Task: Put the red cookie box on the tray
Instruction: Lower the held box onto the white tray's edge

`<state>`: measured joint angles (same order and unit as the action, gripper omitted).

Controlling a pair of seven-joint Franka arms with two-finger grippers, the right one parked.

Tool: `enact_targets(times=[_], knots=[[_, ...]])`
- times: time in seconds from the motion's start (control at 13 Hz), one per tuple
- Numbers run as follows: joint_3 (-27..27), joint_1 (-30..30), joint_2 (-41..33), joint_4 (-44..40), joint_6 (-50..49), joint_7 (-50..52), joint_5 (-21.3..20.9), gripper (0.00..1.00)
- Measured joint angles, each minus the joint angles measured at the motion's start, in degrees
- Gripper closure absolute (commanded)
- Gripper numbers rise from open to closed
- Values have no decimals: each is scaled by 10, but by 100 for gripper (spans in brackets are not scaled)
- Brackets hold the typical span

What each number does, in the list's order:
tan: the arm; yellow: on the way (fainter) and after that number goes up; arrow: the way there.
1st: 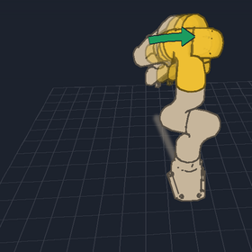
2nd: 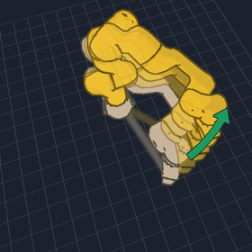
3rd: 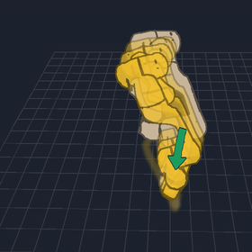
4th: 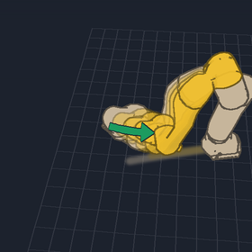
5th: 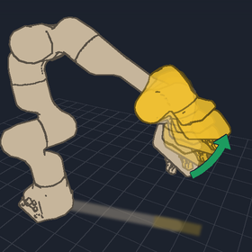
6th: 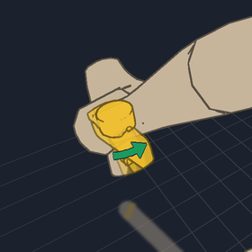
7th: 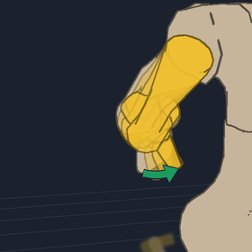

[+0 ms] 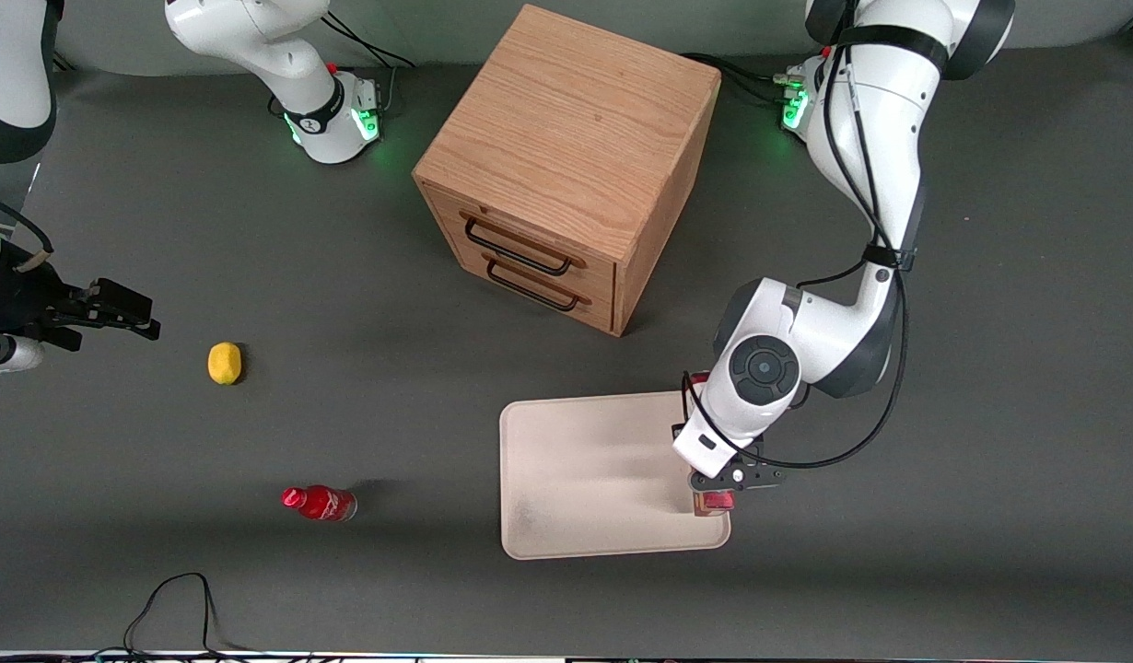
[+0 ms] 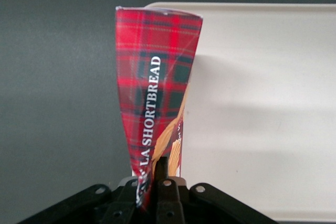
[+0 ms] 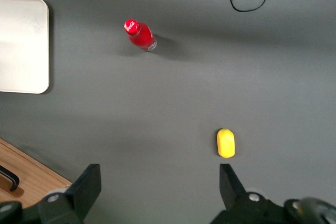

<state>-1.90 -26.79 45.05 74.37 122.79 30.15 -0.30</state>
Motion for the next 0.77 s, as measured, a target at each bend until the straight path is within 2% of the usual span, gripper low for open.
enact_targets(times=[0.62, 0.77], knots=[[0, 0, 30, 0, 42, 0, -15, 100], [0, 0, 32, 0, 43, 0, -17, 1]])
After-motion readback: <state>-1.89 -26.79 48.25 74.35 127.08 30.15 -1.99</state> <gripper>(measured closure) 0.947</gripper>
